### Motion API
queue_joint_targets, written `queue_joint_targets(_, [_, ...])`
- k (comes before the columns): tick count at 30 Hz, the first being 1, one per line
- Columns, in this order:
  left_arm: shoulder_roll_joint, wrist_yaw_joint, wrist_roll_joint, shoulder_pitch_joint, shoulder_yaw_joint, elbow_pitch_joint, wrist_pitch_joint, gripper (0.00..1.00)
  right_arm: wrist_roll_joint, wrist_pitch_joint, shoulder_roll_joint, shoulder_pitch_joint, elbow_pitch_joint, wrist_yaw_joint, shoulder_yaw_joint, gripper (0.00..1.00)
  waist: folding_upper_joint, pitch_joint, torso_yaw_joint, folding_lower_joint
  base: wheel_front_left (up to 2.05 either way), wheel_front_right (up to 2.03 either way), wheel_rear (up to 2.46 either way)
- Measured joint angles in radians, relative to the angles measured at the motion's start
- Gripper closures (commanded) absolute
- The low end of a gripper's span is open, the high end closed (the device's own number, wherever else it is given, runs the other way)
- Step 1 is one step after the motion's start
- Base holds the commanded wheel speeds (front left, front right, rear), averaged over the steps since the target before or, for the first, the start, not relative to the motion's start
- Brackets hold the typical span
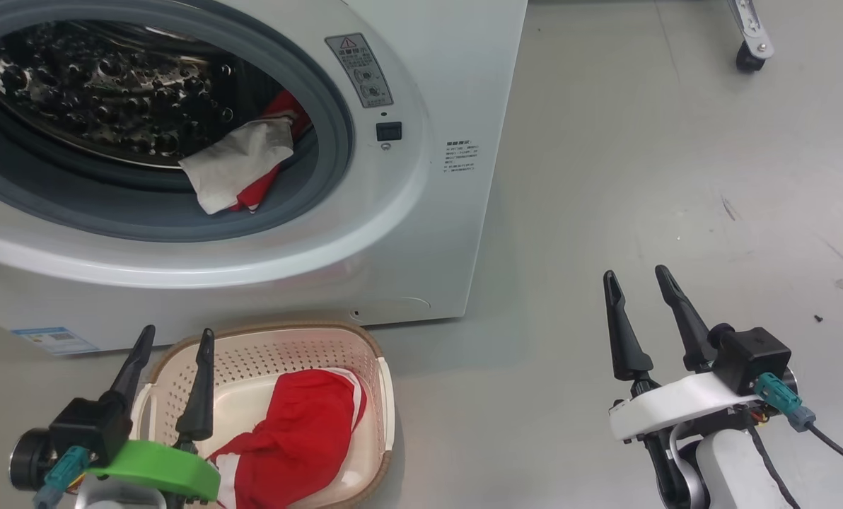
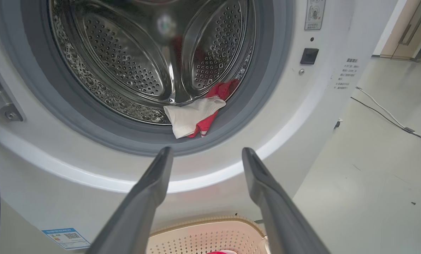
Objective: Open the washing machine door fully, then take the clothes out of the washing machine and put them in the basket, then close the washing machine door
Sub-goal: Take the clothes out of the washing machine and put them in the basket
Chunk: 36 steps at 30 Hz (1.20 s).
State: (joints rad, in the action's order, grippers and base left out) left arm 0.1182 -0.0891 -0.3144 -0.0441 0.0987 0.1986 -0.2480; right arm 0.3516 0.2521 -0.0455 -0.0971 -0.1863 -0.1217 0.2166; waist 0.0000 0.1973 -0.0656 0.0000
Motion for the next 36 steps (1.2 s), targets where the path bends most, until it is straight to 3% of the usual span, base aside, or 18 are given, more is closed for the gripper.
queue_joint_targets(20, [0.126, -0.003, 0.024, -0.211, -0.055, -0.014, 0.135, 0.00, 0.003, 0.000, 0.000, -0.091, 0.044, 0.001, 0.034, 0.00, 0.0000, 0.211, -0.094, 0.0000, 0.00, 0.00, 0.00])
queue_joint_targets(29, [0.153, -0.013, -0.063, -0.421, -0.089, 0.030, 0.287, 0.00, 0.018, 0.000, -0.001, -0.130, 0.056, 0.011, 0.050, 0.00, 0.0000, 0.293, -0.152, 0.0000, 0.00, 0.00, 0.00])
queue_joint_targets(36, [0.221, -0.013, -0.048, -0.549, -0.079, 0.107, 0.406, 0.00, 0.024, 0.000, -0.001, -0.164, 0.061, 0.012, 0.073, 0.00, 0.0000, 0.337, -0.177, 0.0001, 0.00, 0.00, 0.00])
